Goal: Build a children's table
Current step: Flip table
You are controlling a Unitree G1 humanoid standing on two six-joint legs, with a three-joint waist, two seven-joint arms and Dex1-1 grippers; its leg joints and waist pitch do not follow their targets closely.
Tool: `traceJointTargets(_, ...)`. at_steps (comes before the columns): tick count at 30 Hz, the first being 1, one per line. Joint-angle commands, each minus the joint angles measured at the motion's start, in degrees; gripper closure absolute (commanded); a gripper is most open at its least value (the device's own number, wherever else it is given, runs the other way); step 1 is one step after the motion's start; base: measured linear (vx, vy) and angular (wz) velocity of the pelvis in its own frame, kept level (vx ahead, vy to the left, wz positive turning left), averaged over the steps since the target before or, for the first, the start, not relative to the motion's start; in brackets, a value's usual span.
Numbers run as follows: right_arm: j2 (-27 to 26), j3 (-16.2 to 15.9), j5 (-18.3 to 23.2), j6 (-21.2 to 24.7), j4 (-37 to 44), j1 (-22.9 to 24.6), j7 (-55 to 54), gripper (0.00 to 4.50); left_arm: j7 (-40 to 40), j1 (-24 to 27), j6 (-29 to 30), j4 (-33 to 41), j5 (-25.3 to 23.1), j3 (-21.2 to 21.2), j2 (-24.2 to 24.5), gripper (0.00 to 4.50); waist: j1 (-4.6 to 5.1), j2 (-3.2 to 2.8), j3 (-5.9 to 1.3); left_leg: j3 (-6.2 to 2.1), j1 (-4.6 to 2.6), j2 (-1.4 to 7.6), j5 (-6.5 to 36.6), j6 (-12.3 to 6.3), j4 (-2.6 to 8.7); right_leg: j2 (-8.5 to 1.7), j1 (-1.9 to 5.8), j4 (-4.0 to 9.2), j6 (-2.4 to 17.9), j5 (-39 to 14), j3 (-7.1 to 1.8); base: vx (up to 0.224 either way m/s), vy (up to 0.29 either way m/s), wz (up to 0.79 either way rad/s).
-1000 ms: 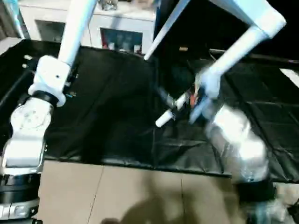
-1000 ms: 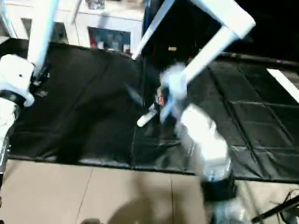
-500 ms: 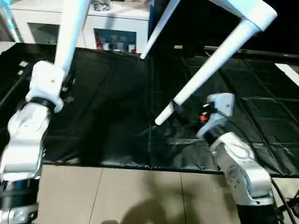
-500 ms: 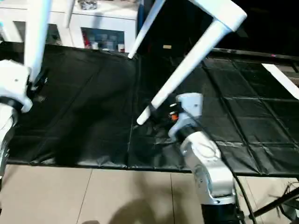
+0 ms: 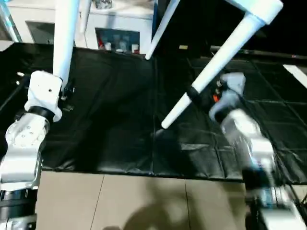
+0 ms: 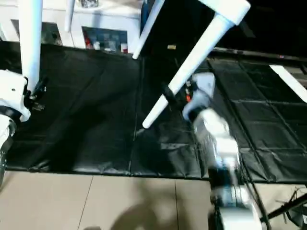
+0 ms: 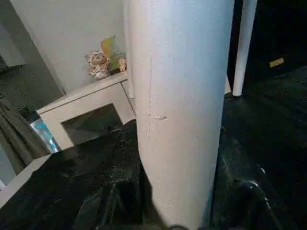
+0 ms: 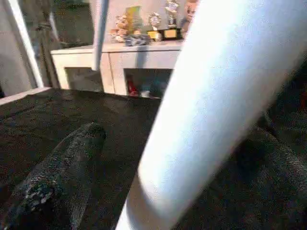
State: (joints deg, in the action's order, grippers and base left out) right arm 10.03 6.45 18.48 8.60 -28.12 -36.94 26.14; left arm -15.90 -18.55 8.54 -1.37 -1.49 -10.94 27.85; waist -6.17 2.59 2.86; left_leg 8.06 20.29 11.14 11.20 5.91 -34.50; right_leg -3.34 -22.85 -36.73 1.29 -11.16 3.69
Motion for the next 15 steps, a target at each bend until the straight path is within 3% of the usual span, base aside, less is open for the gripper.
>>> traceJointTargets(1,1.2,0.7,0.9,-3.0,-4.8,-3.6,5.6,0.0,-3.3,0.7,0.5,-2.5,-1.1,3.6,0.7,3.04,0.66,-1.14,-3.37,0.28,-0.25,1.3,14.9,0.87,4.29,-3.93,2.22,5.0,9.0,-14.4,-2.8,0.0,0.0,0.0)
traceJointTargets(2,1.5,0.3,1.4,-3.0,-5.1,-4.3,8.2,0.0,-3.6,0.7,0.5,-2.9,-0.9,3.6,0.8,3.04,0.65,-0.46,-3.28,0.44,-0.2,1.37,14.8,0.43,4.29,-3.92,2.2,5.13,8.9,-14.4,-2.8,0.0,0.0,0.0)
traceJointTargets(5,2.2,-0.6,2.6,-2.5,-4.2,-4.4,12.7,0.0,-4.3,0.9,0.4,-4.0,-0.4,3.5,0.8,3.04,0.32,-0.78,-3.52,0.52,0.01,1.62,10.9,-0.16,4.29,-3.91,2.57,4.6,8.9,-10.3,-2.81,0.0,0.0,0.0)
traceJointTargets(7,2.9,-1.5,2.8,-2.4,-2.8,-3.7,15.7,0.0,-5.1,1.0,0.6,-7.0,0.2,3.6,0.6,3.04,0.34,0.26,-3.57,0.82,-0.03,1.61,9.1,-0.74,4.17,-3.82,2.61,4.41,9.3,-8.1,-2.77,0.0,0.0,0.0)
traceJointTargets(8,3.0,-1.9,2.7,-2.6,-1.9,-3.3,16.2,0.0,-5.1,0.9,0.4,-8.8,0.3,3.5,0.4,3.04,0.28,0.25,-3.58,0.81,0.03,1.58,8.6,-0.84,4.16,-3.84,2.68,4.25,9.3,-7.9,-2.79,0.0,0.0,0.0)
traceJointTargets(9,3.0,-2.1,2.7,-2.7,-1.4,-3.1,16.4,0.0,-5.0,0.9,0.2,-9.9,0.4,3.5,0.2,3.04,0.14,-0.14,-3.52,0.93,-0.21,1.63,8.8,-0.7,4.21,-3.87,2.42,4.43,9.2,-8.4,-2.78,0.0,0.0,0.0)
traceJointTargets(13,2.5,-2.9,2.9,-2.7,2.6,-1.3,17.0,0.0,-5.2,0.1,-1.2,-15.5,0.4,3.9,0.0,3.04,0.11,-0.11,-3.64,0.96,-0.52,1.87,9.7,0.2,4.45,-3.88,2.35,4.47,8.6,-7.7,-2.8,0.0,0.0,0.0)
traceJointTargets(14,2.1,-3.4,3.1,-2.1,5.1,-0.1,16.7,0.0,-5.4,-0.2,-1.4,-16.7,0.3,4.2,0.0,3.04,0.15,-0.66,-3.69,0.92,-0.62,1.88,9.8,0.42,4.44,-3.89,2.31,4.43,8.7,-7.2,-2.83,0.0,0.0,0.0)
traceJointTargets(15,1.8,-3.7,3.2,-1.6,6.8,0.8,16.6,0.0,-5.4,-0.6,-1.9,-18.2,0.1,4.5,-0.1,3.04,0.21,-0.35,-3.68,0.98,-0.67,1.96,9.7,0.5,4.47,-3.79,2.3,4.47,8.7,-5.8,-2.8,0.0,0.0,0.0)
